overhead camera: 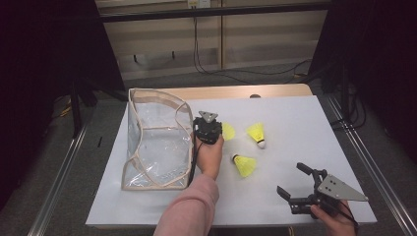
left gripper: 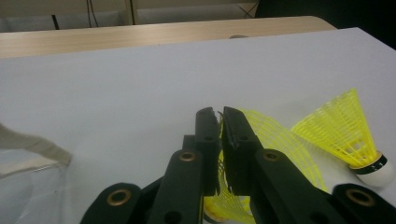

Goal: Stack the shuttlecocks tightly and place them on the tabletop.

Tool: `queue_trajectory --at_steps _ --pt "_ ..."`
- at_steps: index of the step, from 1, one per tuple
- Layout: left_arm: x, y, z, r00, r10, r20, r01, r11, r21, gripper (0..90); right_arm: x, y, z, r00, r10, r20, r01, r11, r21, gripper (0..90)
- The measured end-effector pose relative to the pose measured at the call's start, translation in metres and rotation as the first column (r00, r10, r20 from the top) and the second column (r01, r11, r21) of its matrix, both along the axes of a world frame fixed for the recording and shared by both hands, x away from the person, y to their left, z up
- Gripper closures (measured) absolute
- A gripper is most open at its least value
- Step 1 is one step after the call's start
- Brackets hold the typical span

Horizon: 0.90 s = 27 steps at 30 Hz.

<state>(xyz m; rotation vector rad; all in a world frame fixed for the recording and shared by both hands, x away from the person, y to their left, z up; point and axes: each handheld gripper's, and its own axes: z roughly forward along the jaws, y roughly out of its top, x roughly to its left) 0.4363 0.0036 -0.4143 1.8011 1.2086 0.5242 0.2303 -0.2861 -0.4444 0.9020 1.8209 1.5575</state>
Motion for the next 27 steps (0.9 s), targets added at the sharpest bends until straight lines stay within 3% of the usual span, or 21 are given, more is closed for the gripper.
queue_trajectory --at_steps 3,10,27 --pt "0.001 -0.003 -0.001 0.9996 -0.028 0.002 0.028 0.9993 -0.026 82.9 0.0 0.0 0.0 1.0 -0.002 -0.008 0.003 1.0 0.005 1.0" --pt "0.004 -0.011 -0.002 0.9991 -0.04 -0.012 0.04 0.9983 -0.044 80.4 0.0 0.0 0.0 1.0 -0.001 -0.008 0.001 1.0 0.005 1.0" --pt "0.013 -0.019 -0.003 0.9988 -0.045 -0.021 0.044 0.9987 -0.028 78.0 0.0 -0.001 0.0 1.0 -0.004 -0.006 0.004 1.0 0.002 1.0"
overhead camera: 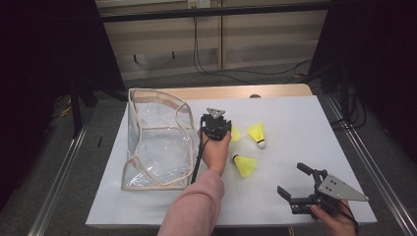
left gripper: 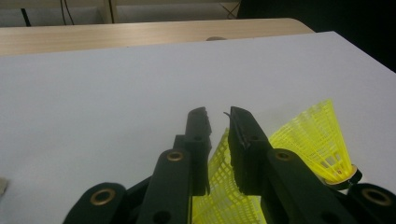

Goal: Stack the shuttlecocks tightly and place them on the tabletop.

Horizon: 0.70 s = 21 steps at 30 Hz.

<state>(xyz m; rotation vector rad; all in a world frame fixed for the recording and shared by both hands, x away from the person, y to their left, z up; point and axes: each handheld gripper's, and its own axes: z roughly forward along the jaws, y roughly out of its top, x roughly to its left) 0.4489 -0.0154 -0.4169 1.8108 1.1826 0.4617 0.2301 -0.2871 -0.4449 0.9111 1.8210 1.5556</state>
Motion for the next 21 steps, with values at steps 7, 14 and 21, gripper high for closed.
queue_trajectory --at_steps 7,14,21 --pt "0.0071 -0.0009 0.0009 1.0 -0.003 0.004 0.003 1.0 0.009 76.3 -0.0002 0.0 0.0001 1.0 0.002 0.001 -0.002 1.0 0.002 1.0" --pt "0.0093 -0.005 -0.0015 0.9998 -0.022 -0.001 0.022 0.9997 0.011 76.4 -0.0003 -0.0006 -0.0001 1.0 0.0 0.001 0.0 1.0 0.0 1.0" --pt "0.0095 -0.0058 -0.0047 0.9989 -0.045 -0.011 0.045 0.9986 0.028 76.9 -0.0008 -0.0005 0.0 1.0 0.003 0.0 -0.003 1.0 -0.001 1.0"
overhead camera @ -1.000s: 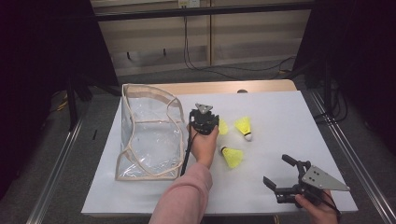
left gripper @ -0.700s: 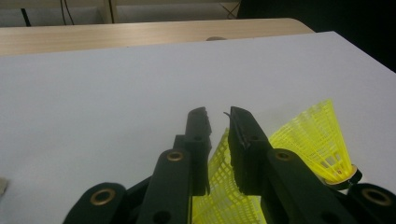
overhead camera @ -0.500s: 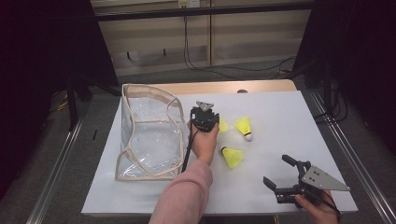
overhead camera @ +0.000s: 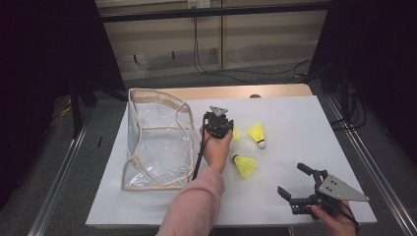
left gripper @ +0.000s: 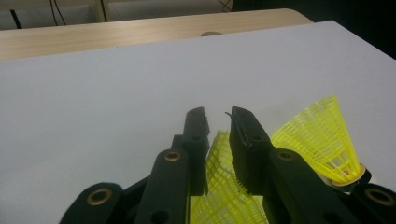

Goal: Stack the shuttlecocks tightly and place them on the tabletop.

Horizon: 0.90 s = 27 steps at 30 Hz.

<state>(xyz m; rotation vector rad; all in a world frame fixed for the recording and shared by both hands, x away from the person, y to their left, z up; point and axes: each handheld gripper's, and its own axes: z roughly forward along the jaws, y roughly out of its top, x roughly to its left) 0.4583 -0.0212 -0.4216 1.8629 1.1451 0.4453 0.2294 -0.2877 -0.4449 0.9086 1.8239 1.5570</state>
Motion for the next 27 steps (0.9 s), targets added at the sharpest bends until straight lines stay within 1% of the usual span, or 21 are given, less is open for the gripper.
queue_trajectory --at_steps 2,3,5,7,9,10,12,13,19,20,21,22,24,25,26,27 --pt "0.0004 0.0013 -0.0009 0.9999 0.005 -0.009 -0.005 1.0 0.008 77.2 0.0 -0.0001 0.0 1.0 0.0 0.001 0.0 1.0 -0.001 1.1" --pt "0.0009 0.0025 -0.0013 1.0 0.008 -0.004 -0.007 0.9999 0.015 77.1 -0.0001 0.0 0.0 1.0 -0.007 0.0 0.007 1.0 0.002 1.0" --pt "0.0017 0.0045 -0.0005 1.0 0.004 -0.003 -0.004 0.9999 0.016 77.1 -0.0004 -0.0003 0.0 1.0 -0.007 -0.005 0.007 1.0 0.005 1.0" --pt "0.0018 0.0053 0.0001 0.9999 0.016 -0.002 -0.016 0.9998 0.011 76.9 -0.0003 -0.0004 -0.0001 1.0 -0.006 -0.004 0.006 1.0 0.005 1.0" --pt "0.0016 0.0058 0.0013 1.0 0.005 0.006 -0.005 1.0 -0.005 76.0 -0.0004 -0.0003 0.0 1.0 -0.005 -0.005 0.005 1.0 0.005 1.0" --pt "0.0008 0.0048 0.0022 0.9998 0.014 0.011 -0.014 0.9998 -0.014 75.9 -0.0002 -0.0001 -0.0001 1.0 -0.005 -0.003 0.005 1.0 0.005 1.0" --pt "0.0003 0.0042 0.0039 0.9999 0.005 0.01 -0.005 0.9999 -0.014 75.7 -0.0001 0.0 0.0 1.0 -0.005 -0.001 0.005 1.0 0.002 1.0" --pt "-0.0004 0.0027 0.0045 0.9999 0.007 0.013 -0.006 0.9995 -0.032 75.6 0.0 0.0 0.0 1.0 -0.003 -0.001 0.003 1.0 0.002 1.0" --pt "-0.0005 0.003 0.0059 0.9999 -0.006 0.012 0.006 0.9995 -0.031 75.8 -0.0006 0.0001 -0.0001 1.0 -0.004 -0.006 0.004 1.0 0.005 1.1" --pt "-0.0007 0.0018 0.0057 0.9998 -0.008 0.016 0.009 0.9988 -0.048 75.7 0.0 -0.0002 -0.0001 1.0 -0.003 0.0 0.003 1.0 0.002 1.1" --pt "-0.0004 0.0018 0.0057 0.9996 -0.013 0.024 0.014 0.9989 -0.045 75.7 0.0 -0.0001 -0.0001 1.0 -0.002 -0.002 0.002 1.0 0.002 1.0" --pt "-0.0009 0.0008 0.006 0.9998 -0.009 0.02 0.01 0.9984 -0.056 75.7 0.0 -0.0002 -0.0001 1.0 -0.006 0.0 0.006 1.0 0.0 1.1" --pt "-0.0003 0.0003 0.0064 0.9996 -0.022 0.017 0.023 0.9983 -0.053 75.8 -0.0001 -0.0001 -0.0002 1.0 0.0 -0.006 0.0 1.0 -0.001 1.1" --pt "-0.0008 -0.0013 0.0061 0.9998 -0.017 0.013 0.018 0.9984 -0.054 76.0 0.0002 0.0002 -0.0004 1.0 0.003 -0.005 -0.003 1.0 0.003 1.1" --pt "-0.0009 -0.0017 0.006 0.9996 -0.024 0.014 0.025 0.9982 -0.056 76.0 0.0001 0.0004 -0.0004 1.0 0.004 -0.006 -0.004 1.0 0.003 1.0" --pt "-0.001 -0.0022 0.0063 0.9996 -0.025 0.014 0.025 0.9985 -0.049 76.1 -0.0002 0.0004 -0.0002 1.0 0.002 -0.008 -0.002 1.0 0.002 1.1"
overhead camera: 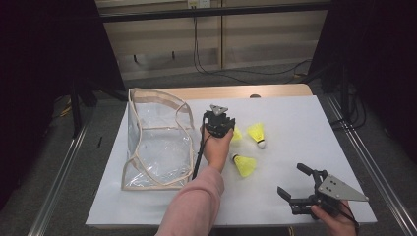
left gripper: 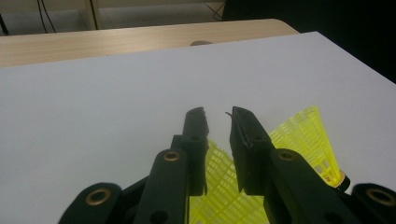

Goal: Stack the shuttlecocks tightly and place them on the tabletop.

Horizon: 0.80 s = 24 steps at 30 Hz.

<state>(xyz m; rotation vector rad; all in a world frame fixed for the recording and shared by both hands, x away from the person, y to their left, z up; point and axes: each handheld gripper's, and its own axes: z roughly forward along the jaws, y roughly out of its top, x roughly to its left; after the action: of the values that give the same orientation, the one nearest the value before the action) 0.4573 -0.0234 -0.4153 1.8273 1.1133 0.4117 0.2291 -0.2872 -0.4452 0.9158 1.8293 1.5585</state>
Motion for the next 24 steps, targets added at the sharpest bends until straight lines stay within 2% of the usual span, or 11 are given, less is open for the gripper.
queue_trajectory --at_steps 1,3,4,7,9,12,16,19,21,24 --pt "0.0 -0.001 0.0 1.0 0.002 -0.001 -0.002 1.0 -0.007 76.1 0.0 0.0 0.0 1.0 0.001 0.001 -0.001 1.0 0.001 1.1" --pt "0.0 -0.001 -0.001 0.9998 -0.017 -0.001 0.017 0.9998 0.007 76.3 0.0 0.0 0.0 1.0 0.002 0.001 -0.002 1.0 0.003 1.1" --pt "0.0 -0.003 -0.001 0.9999 -0.008 -0.007 0.008 1.0 -0.004 76.7 0.0 0.0 0.0 1.0 -0.002 -0.001 0.002 1.0 0.001 1.0" --pt "0.001 -0.002 -0.003 0.9998 -0.021 -0.007 0.021 0.9997 0.011 77.9 0.0 0.0 0.0 1.0 -0.003 0.0 0.003 1.0 0.0 1.1" --pt "0.002 -0.002 -0.004 0.9998 -0.02 -0.004 0.02 0.9998 0.005 77.6 0.0 0.0 0.0 1.0 0.0 0.001 0.0 1.0 0.001 1.1" --pt "0.004 -0.001 -0.004 0.9998 -0.018 -0.002 0.018 0.9995 0.028 80.3 0.0 0.0 0.0 1.0 0.001 -0.001 -0.001 1.0 0.002 1.0" --pt "0.007 0.002 -0.005 0.9999 -0.009 -0.007 0.009 0.9989 0.046 85.0 0.0 0.0 0.0 1.0 0.001 0.001 -0.001 1.0 0.001 1.1" --pt "0.009 0.005 -0.003 0.999 0.044 -0.012 -0.043 0.9978 0.05 80.8 0.0 0.0 0.0 1.0 -0.003 0.001 0.003 1.0 0.0 1.0" --pt "0.012 0.007 -0.004 0.9988 0.046 -0.016 -0.045 0.9972 0.06 79.1 -0.001 0.0 0.0 1.0 -0.001 0.001 0.001 1.0 0.001 1.1" --pt "0.013 0.01 -0.006 0.9985 0.049 -0.022 -0.047 0.9958 0.079 82.6 -0.001 0.0 0.0 1.0 -0.001 0.001 0.001 1.0 0.002 1.1"
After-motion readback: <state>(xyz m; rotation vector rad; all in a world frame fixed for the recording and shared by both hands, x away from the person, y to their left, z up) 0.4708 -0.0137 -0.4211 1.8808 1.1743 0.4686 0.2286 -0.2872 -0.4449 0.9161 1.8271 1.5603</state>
